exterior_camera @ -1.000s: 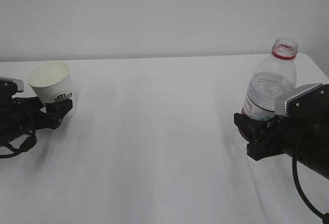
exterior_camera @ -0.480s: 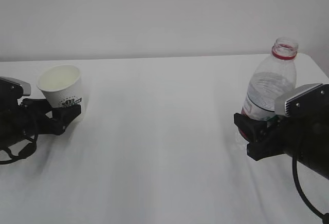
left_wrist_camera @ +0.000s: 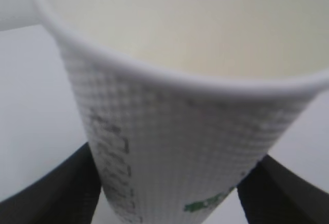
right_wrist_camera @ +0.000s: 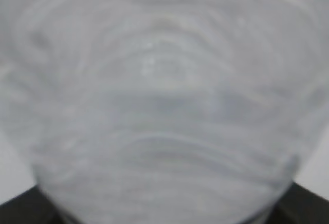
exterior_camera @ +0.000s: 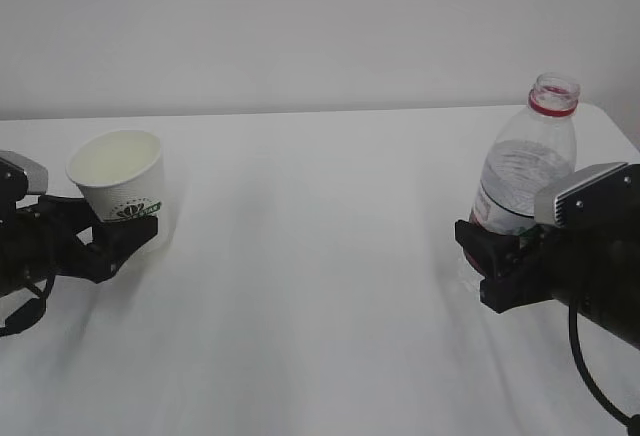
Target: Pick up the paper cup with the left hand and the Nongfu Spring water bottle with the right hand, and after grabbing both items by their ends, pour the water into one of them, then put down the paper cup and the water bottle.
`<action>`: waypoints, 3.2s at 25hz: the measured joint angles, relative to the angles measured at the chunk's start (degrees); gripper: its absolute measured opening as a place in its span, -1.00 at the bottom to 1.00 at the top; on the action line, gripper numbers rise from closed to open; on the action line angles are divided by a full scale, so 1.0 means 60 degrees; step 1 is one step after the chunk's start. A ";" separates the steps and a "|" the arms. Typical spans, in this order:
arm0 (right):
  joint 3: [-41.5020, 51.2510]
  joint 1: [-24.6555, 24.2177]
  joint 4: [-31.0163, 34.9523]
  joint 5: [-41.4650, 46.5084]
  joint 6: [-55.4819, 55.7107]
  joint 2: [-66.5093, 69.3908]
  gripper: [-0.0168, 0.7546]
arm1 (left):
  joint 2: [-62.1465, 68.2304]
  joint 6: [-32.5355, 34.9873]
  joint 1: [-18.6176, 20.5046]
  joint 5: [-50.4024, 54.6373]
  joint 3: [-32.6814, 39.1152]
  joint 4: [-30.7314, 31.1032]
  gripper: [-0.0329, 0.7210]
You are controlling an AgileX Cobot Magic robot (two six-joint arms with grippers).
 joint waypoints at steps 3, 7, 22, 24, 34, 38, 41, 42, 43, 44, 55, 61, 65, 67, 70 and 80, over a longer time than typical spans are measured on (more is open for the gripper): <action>0.0000 0.0000 0.0000 0.0000 0.0000 0.0000 0.34 | -0.0309 0.0000 0.0000 0.0000 0.0173 0.0440 0.58; 0.0000 0.0000 0.0000 0.0000 0.0000 0.0000 0.34 | -0.0544 -0.0165 0.0000 0.0000 0.0282 0.0983 0.58; 0.0000 0.0000 -0.0077 0.0000 0.0000 0.0000 0.34 | -0.1239 -0.1405 0.0000 0.0000 0.0288 0.3498 0.58; 0.0000 0.0000 -0.0141 0.0000 0.0000 0.0000 0.34 | -0.1239 -0.1524 0.0000 0.0000 0.0288 0.3814 0.58; 0.0000 0.0000 -0.0179 0.0000 0.0000 0.0000 0.34 | -0.1261 -0.1647 -0.0040 0.0000 0.0288 0.5032 0.57; 0.0000 0.0000 -0.0255 0.0000 0.0000 0.0000 0.34 | -0.1261 -0.1647 -0.0420 0.0000 0.0288 0.5103 0.57; 0.0000 0.0000 -0.0322 0.0000 0.0000 0.0000 0.34 | -0.1290 -0.1647 -0.0931 0.0000 0.0288 0.5125 0.57; 0.0000 0.0000 -0.0345 0.0000 0.0000 0.0000 0.34 | -0.1306 -0.1647 -0.1106 0.0000 0.0288 0.5125 0.57; 0.0000 0.0000 -0.0368 0.0000 0.0000 0.0000 0.34 | -0.1306 -0.1652 -0.1280 0.0000 0.0288 0.5125 0.57; 0.0000 0.0000 -0.0389 0.0000 0.0000 0.0000 0.34 | -0.1306 -0.1652 -0.1456 0.0000 0.0288 0.5125 0.57; 0.0000 0.0000 -0.0883 0.0000 0.0000 0.0000 0.34 | -0.1306 -0.1609 -0.3089 0.0000 0.0288 0.4691 0.57; 0.0000 0.0000 -0.1156 0.0000 0.0000 0.0000 0.34 | -0.1306 -0.1287 -0.3614 0.0000 0.0288 0.4407 0.57; 0.0000 0.0000 -0.1443 0.0000 0.0000 0.0000 0.34 | -0.1306 -0.1000 -0.3950 0.0000 0.0288 0.4171 0.57; 0.0000 0.0000 -0.1587 0.0000 0.0000 0.0000 0.34 | -0.1306 -0.0944 -0.4092 0.0000 0.0288 0.4083 0.57; 0.0000 0.0000 -0.1670 0.0000 0.0000 0.0000 0.34 | -0.1306 -0.0940 -0.4272 0.0000 0.0288 0.3958 0.57; -0.0224 0.0000 -0.2118 0.0079 0.0000 0.0000 0.34 | -0.1306 -0.0912 -0.4387 0.0000 0.0288 0.3743 0.57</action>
